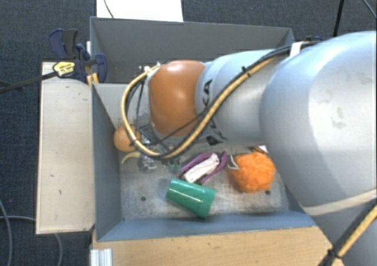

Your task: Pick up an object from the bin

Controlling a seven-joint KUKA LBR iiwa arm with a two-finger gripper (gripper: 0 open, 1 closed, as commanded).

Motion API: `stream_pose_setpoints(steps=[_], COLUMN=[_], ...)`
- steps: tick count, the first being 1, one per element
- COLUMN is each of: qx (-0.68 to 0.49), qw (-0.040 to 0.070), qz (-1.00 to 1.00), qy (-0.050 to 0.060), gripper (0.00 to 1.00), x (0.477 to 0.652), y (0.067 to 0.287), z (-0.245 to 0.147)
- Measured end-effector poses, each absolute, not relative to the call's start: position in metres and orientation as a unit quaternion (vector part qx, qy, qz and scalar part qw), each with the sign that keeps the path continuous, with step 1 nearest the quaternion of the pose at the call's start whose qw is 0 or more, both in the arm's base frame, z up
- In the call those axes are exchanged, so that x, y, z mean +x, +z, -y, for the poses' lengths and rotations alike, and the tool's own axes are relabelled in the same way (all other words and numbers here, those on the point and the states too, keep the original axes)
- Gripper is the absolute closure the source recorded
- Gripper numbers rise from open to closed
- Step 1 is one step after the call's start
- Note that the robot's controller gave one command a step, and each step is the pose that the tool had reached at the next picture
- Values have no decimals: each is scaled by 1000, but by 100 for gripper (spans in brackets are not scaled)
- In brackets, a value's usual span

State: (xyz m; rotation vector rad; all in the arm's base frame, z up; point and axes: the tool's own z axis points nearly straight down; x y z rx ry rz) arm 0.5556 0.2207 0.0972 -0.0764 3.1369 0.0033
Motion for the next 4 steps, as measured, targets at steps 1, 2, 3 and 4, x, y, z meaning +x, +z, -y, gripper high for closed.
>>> stream_pose_setpoints(steps=[1,2,3,4], qx=[-40,-54,-81,-142], qw=[0,-1,4,0], qz=[-999,-999,-997,-990], qy=[0,1,0,-1], gripper=[100,100,100,100], x=[499,526,527,523], y=[116,142,142,137], z=[-214,-174,-114,-109])
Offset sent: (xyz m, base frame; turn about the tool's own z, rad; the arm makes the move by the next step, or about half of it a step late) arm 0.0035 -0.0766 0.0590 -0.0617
